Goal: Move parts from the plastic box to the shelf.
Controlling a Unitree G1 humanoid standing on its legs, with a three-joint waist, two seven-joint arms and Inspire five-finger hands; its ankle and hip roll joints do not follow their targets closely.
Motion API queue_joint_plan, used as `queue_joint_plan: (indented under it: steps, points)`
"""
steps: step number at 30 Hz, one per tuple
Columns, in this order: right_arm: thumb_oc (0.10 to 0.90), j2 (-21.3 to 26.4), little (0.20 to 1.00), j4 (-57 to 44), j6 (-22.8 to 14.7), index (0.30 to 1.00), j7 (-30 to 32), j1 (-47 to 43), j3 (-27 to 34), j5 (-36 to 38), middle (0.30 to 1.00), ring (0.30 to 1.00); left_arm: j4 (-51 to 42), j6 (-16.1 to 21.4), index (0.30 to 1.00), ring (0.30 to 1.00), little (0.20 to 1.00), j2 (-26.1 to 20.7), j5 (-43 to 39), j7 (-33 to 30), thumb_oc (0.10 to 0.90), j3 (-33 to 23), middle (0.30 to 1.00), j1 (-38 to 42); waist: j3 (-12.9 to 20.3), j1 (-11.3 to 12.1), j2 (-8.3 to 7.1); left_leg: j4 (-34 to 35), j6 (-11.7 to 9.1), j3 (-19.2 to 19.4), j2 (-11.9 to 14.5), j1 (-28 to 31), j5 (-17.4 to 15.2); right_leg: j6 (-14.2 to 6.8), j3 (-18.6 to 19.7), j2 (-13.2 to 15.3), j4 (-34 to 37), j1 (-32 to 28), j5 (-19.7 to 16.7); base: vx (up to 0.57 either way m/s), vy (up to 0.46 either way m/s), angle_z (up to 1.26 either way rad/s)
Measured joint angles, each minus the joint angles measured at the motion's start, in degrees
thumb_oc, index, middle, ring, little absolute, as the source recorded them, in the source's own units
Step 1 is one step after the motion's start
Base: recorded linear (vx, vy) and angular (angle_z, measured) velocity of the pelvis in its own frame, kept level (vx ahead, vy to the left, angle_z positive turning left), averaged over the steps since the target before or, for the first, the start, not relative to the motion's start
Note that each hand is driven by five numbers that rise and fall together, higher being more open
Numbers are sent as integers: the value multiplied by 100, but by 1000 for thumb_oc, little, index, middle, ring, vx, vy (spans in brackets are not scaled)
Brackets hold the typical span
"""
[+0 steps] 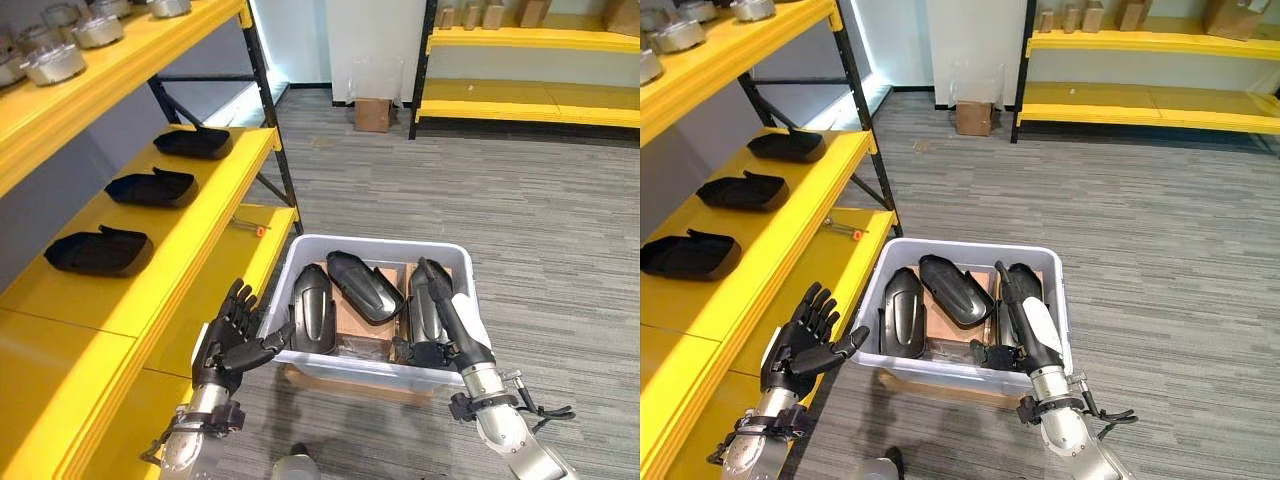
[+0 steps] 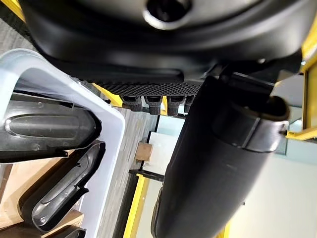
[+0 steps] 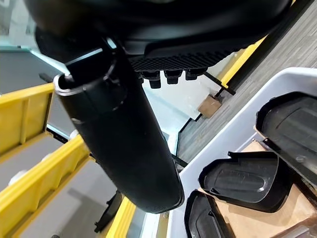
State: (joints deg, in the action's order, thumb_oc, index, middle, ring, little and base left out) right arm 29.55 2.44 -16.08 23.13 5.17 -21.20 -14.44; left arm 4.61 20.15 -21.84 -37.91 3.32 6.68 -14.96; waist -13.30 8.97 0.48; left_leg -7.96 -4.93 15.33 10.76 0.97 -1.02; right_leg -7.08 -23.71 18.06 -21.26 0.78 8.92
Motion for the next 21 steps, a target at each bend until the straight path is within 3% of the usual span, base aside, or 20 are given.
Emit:
queue_joint_plan:
  steps: [4, 5, 7, 8, 9, 10, 11, 12, 14, 16, 17, 19, 21]
  points:
    - [900, -41, 1000, -1, 12, 1000, 127, -295, 28, -6, 1000, 1000, 59, -15, 1000, 1000, 1000, -12, 12, 195, 900, 50, 1000, 194, 11, 71, -275, -181, 282, -5, -417, -94, -302, -128, 312, 228, 262, 69, -461, 58, 224, -25]
    - [900, -65, 1000, 1, 12, 1000, 146, -346, 91, -2, 1000, 1000, 99, -32, 1000, 1000, 1000, -13, 7, 212, 900, 97, 1000, 320, 9, 35, -286, -395, 432, 1, -516, -202, -471, -108, 343, 353, 209, 144, -698, 52, 261, -31]
    - [900, -97, 1000, 1, 7, 1000, 167, -379, 144, -6, 1000, 1000, 106, -31, 1000, 1000, 1000, -12, 17, 235, 900, 109, 1000, 503, 15, 48, -272, -419, 471, 153, -586, -187, -562, -143, 426, 451, 73, 329, -1086, 50, 136, -30]
    - [900, -124, 1000, 4, -10, 1000, 160, -394, 137, -8, 1000, 1000, 94, -29, 1000, 1000, 1000, -46, 22, 217, 900, 96, 1000, 557, 15, 38, -267, -408, 529, 183, -562, -159, -543, -241, 525, 445, -399, 560, -992, 92, 56, -19]
    - [900, -152, 1000, 3, -63, 1000, 148, -372, 119, -8, 1000, 1000, 79, -31, 1000, 1000, 1000, -170, 21, 204, 900, 92, 1000, 601, 20, -36, -287, -364, 571, 152, -575, -109, -484, -428, 635, 194, -1392, 833, -452, 110, 5, -2]
    - [900, -151, 1000, 3, -95, 1000, 135, -372, 96, -11, 1000, 1000, 61, -31, 1000, 1000, 1000, -232, 19, 199, 900, 84, 1000, 589, 27, -66, -299, -305, 604, 157, -589, -66, -464, -361, 629, -3, -1695, 869, -277, 94, -15, 12]
    - [900, -143, 1000, -6, -178, 1000, 135, -379, 89, -17, 1000, 1000, 37, -32, 1000, 1000, 1000, -315, 6, 181, 900, 80, 1000, 581, 19, -102, -288, -159, 661, 154, -643, 7, -421, -169, 596, -370, -1727, 842, -17, 142, -33, 9]
    - [900, -127, 1000, -6, -250, 1000, 136, -404, 105, -19, 1000, 1000, 32, -34, 1000, 1000, 1000, -327, 6, 167, 900, 81, 1000, 583, 38, -142, -312, -123, 697, 182, -721, 24, -385, 14, 429, -604, -1357, 719, 56, 101, -26, 10]
    - [900, -143, 1000, -2, -283, 1000, 121, -403, 161, -63, 1000, 1000, -64, -96, 1000, 1000, 1000, -271, 3, 93, 900, 82, 1000, 504, 49, -187, -250, -65, 757, 212, -786, 50, -412, 214, 99, -560, -398, 438, 169, 214, -111, -10]
    - [900, -51, 1000, -45, -320, 1000, 65, -429, 158, -117, 1000, 1000, -44, -209, 1000, 1000, 1000, -154, -3, -97, 900, 136, 1000, 546, -1, -297, -174, 61, 864, 190, -866, 126, -499, -34, 193, -156, -236, 631, 71, 298, -213, -15]
    - [900, -13, 1000, -78, -325, 1000, 63, -413, 155, -116, 1000, 1000, -44, -262, 1000, 1000, 1000, -167, 3, -158, 900, 222, 1000, 565, -15, -434, -168, 131, 876, 135, -914, 177, -459, -276, 367, 8, 112, 714, -180, 236, -177, 15]
    - [900, -36, 1000, -77, -307, 1000, 75, -393, 154, -114, 1000, 1000, 4, -260, 1000, 1000, 1000, -161, 5, -148, 900, 371, 1000, 575, -26, -576, -176, 212, 850, 45, -950, 307, -453, -500, 758, 241, 575, 875, -657, 222, -180, 26]
    - [900, -70, 1000, -64, -283, 1000, 113, -330, 151, -113, 1000, 1000, 66, -264, 1000, 1000, 1000, -156, 7, -5, 900, 480, 1000, 599, -37, -684, -232, 195, 738, -209, -980, 391, -401, -507, 976, 391, 1078, 762, -1083, 239, -186, 79]
